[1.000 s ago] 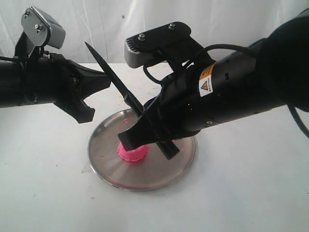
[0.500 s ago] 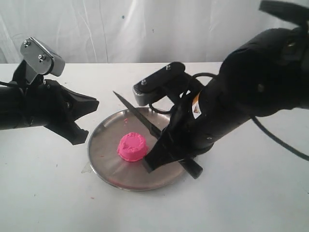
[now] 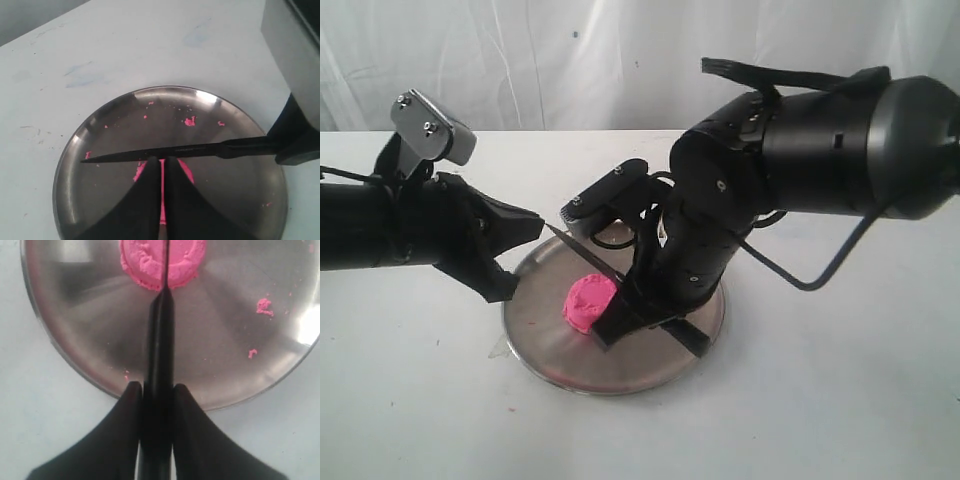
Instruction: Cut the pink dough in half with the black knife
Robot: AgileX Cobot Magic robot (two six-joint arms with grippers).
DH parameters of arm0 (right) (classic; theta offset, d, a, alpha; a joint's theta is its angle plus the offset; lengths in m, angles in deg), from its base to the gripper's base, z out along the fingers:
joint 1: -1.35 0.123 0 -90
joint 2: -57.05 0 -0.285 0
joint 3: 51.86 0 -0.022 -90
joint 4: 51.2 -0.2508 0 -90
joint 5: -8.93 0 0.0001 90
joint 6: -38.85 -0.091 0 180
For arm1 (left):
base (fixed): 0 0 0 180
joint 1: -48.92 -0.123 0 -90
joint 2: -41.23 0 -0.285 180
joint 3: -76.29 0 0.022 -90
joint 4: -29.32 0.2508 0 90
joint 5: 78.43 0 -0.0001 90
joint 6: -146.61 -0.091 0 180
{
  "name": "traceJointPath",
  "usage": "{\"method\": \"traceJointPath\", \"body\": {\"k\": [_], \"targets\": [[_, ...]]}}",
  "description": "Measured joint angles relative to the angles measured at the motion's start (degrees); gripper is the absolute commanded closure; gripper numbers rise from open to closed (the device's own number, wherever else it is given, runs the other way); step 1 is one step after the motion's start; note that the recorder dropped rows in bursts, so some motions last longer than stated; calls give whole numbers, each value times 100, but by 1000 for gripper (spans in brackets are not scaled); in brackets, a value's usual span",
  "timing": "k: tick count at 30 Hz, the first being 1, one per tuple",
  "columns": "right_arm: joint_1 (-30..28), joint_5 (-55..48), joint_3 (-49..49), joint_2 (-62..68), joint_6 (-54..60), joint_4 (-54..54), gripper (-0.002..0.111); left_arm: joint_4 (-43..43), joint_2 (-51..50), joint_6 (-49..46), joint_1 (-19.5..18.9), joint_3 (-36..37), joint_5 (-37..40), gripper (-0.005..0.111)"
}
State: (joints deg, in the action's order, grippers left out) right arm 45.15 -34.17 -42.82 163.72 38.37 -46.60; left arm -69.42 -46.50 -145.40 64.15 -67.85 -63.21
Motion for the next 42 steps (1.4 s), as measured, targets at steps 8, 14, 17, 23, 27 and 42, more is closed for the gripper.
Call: {"method": "traceJointPath", "body": {"k": [8, 14, 17, 23, 27, 42], "targets": [[-189, -180, -80, 286, 542, -313, 108, 0, -775, 0, 0, -639, -197, 97], [-248, -71, -84, 324, 614, -368, 108, 0, -1470, 0, 0, -999, -221, 97], [-312, -58, -84, 423, 658, -368, 108, 0, -1752, 0, 0, -1120, -209, 97], [-332, 39, -84, 646, 768, -460, 108, 0, -1976, -11, 0, -1181, -186, 97], [-346, 215, -84, 684, 831, -460, 108, 0, -1976, -11, 0, -1181, -175, 97], [-350, 356, -133, 998, 992, -460, 108, 0, -2221, -11, 0, -1192, 74, 98]]}}
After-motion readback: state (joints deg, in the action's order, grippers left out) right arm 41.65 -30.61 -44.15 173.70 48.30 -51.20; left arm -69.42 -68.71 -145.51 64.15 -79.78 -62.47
